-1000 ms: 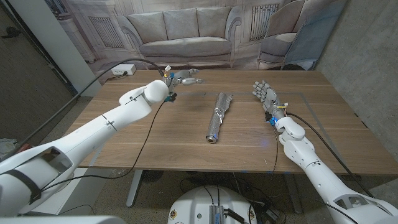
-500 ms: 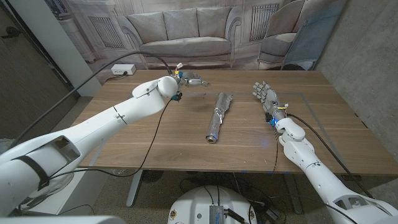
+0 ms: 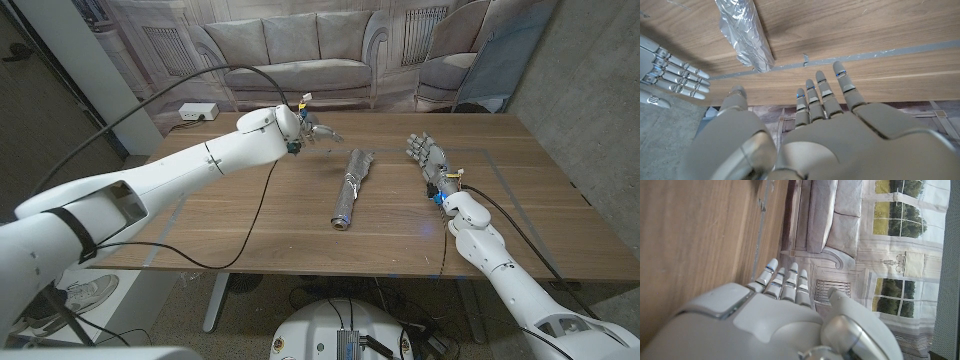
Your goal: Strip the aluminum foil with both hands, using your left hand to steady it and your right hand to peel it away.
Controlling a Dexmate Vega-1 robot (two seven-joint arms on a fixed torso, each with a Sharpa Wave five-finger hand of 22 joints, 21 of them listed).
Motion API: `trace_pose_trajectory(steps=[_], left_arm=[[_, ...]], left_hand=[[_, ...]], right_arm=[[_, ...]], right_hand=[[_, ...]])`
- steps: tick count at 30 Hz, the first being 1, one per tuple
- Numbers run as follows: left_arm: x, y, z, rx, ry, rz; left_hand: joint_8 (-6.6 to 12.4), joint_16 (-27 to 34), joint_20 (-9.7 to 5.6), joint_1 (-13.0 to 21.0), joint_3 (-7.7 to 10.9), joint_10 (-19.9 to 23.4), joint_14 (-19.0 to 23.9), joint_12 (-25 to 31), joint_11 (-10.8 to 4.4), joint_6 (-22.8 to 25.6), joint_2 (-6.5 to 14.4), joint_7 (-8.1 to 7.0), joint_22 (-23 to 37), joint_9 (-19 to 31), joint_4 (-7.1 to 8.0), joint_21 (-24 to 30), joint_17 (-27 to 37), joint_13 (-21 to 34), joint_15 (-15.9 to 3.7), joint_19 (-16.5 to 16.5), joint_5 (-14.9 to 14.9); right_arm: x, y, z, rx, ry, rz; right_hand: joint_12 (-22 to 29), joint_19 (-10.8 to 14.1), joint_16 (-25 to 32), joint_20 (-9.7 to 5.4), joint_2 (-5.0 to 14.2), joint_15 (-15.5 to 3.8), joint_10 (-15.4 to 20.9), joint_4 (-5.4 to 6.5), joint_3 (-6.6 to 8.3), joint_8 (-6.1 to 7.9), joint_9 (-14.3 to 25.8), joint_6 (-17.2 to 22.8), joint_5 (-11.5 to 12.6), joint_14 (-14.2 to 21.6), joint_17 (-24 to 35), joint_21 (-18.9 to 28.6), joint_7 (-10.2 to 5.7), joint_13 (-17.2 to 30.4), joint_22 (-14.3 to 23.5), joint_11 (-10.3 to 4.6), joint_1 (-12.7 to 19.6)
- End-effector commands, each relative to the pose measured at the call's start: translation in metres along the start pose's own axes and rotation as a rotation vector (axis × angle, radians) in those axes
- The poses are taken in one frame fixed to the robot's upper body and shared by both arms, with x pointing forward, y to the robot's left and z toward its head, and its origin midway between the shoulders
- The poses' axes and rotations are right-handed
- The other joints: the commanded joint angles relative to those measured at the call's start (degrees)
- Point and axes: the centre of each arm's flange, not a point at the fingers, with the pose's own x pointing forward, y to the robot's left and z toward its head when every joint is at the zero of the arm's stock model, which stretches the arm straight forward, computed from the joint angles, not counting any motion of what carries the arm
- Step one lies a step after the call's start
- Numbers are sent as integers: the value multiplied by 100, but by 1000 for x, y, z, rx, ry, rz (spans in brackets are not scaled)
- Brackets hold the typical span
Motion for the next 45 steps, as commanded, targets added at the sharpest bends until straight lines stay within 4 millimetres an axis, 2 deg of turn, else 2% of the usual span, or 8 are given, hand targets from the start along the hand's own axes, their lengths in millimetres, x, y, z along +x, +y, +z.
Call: trace_pose_trajectory(steps=[1, 5, 9, 11, 19, 25, 34, 45], left_arm=[[9, 10, 29, 131, 116, -103], [12, 13, 37, 157, 125, -122], [13, 17, 47, 194, 144, -136], [14, 18, 49, 187, 143, -142], [23, 29, 63, 233, 191, -233], [27, 32, 76, 293, 225, -274], [31, 28, 89, 364, 256, -291], [38, 9, 99, 428, 305, -287]], left_hand=[[28, 62, -27, 39, 44, 192, 160, 101, 5, 113, 49, 35, 19, 15, -8, 73, 48, 48, -22, 185, -8], [49, 147, -55, 75, 33, 396, 435, 218, 51, 276, 36, 169, 14, 16, -21, 139, 92, 86, -57, 444, -30], [70, 206, -73, 117, 38, 535, 603, 293, 46, 417, 43, 223, 11, 15, -35, 153, 124, 109, -111, 547, -34], [78, 236, -83, 167, 64, 626, 688, 345, -1, 503, 88, 216, 11, 16, -44, 141, 148, 127, -124, 564, -32], [111, 296, -152, 228, 78, 793, 859, 436, 15, 726, 107, 278, 9, 12, -61, 188, 192, 157, -141, 778, -43], [78, 304, -156, 256, 98, 776, 879, 438, 43, 709, 150, 334, 10, 11, -60, 180, 212, 169, -136, 794, -45], [72, 288, -210, 322, 123, 771, 855, 454, 34, 786, 177, 395, 8, 9, -82, 179, 233, 187, -150, 842, -39], [70, 356, -276, 332, 46, 996, 1143, 596, 8, 1026, 28, 479, -7, 9, -110, 283, 267, 224, -204, 1291, -36]], right_arm=[[2, -1, -2, 12, -7, 2], [1, -2, -3, 16, -10, -1], [1, -4, -3, 21, -13, -4], [0, -5, -4, 25, -14, -6], [1, -7, -6, 40, -24, -4], [1, -8, -5, 49, -35, -2], [-2, -12, -5, 58, -44, -6], [-8, -16, -7, 74, -56, -8]], right_hand=[[46, 32, 3, -520, 40, -36, 33, -44, 4, 35, 5, 43, -24, 71, 4, 11, -2, 21, 5, -10, -52], [47, 33, 1, -520, 41, -35, 38, -46, 4, 34, 5, 44, -24, 71, 4, 9, -5, 21, 5, -11, -56], [45, 34, 2, -519, 40, -38, 37, -46, 3, 34, 5, 48, -24, 75, 5, 7, -2, 21, 5, -17, -62], [44, 36, 1, -517, 38, -38, 37, -45, 2, 35, 5, 51, -25, 75, 6, 7, -1, 21, 5, -17, -65], [48, 39, 2, -516, 35, -44, 53, -44, -4, 33, 6, 52, -25, 83, 7, 3, 1, 21, 5, -11, -80], [48, 43, 1, -514, 34, -42, 55, -46, -5, 34, 6, 58, -25, 85, 7, 2, 0, 22, 5, -10, -85], [50, 47, 1, -515, 34, -45, 70, -50, -6, 33, 6, 63, -25, 99, 7, -4, -4, 22, 5, 23, -97], [51, 62, 2, -517, 31, -50, 82, -58, -5, 36, 6, 80, -24, 115, 4, -5, 0, 23, 5, -10, -103]])
